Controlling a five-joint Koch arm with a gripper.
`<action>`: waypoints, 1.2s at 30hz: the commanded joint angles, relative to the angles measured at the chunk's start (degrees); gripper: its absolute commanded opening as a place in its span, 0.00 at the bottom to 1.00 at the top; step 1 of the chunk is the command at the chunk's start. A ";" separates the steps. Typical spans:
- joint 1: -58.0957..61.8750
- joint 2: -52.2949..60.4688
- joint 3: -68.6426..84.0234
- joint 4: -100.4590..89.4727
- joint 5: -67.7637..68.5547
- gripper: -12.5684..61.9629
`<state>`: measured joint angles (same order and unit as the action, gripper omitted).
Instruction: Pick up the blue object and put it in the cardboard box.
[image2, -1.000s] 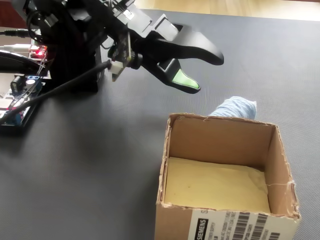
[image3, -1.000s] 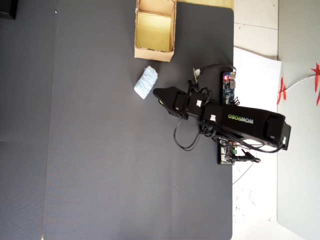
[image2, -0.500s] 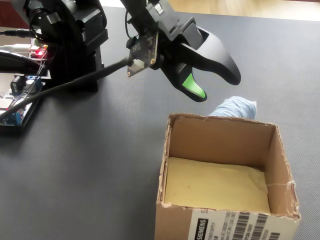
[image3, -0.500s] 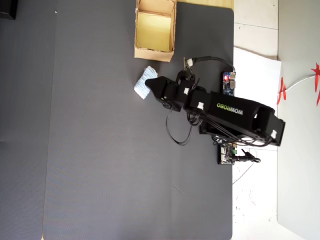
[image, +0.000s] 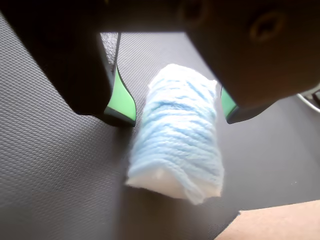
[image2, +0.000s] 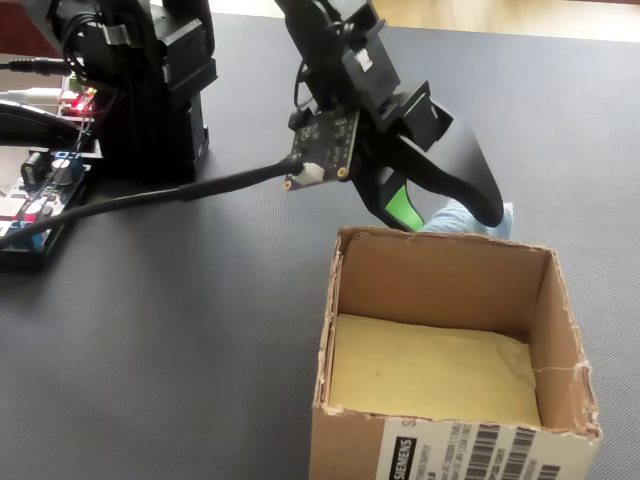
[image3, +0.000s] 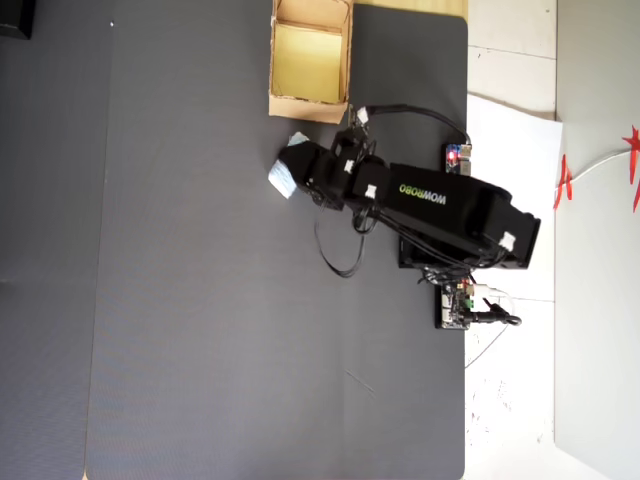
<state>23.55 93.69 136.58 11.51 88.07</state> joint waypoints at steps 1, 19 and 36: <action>0.00 -0.79 -3.69 0.18 0.26 0.61; 0.70 -8.88 -6.94 1.76 -1.58 0.31; 0.53 -1.49 -1.49 -10.55 -0.26 0.10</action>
<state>24.08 91.23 136.85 2.20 86.31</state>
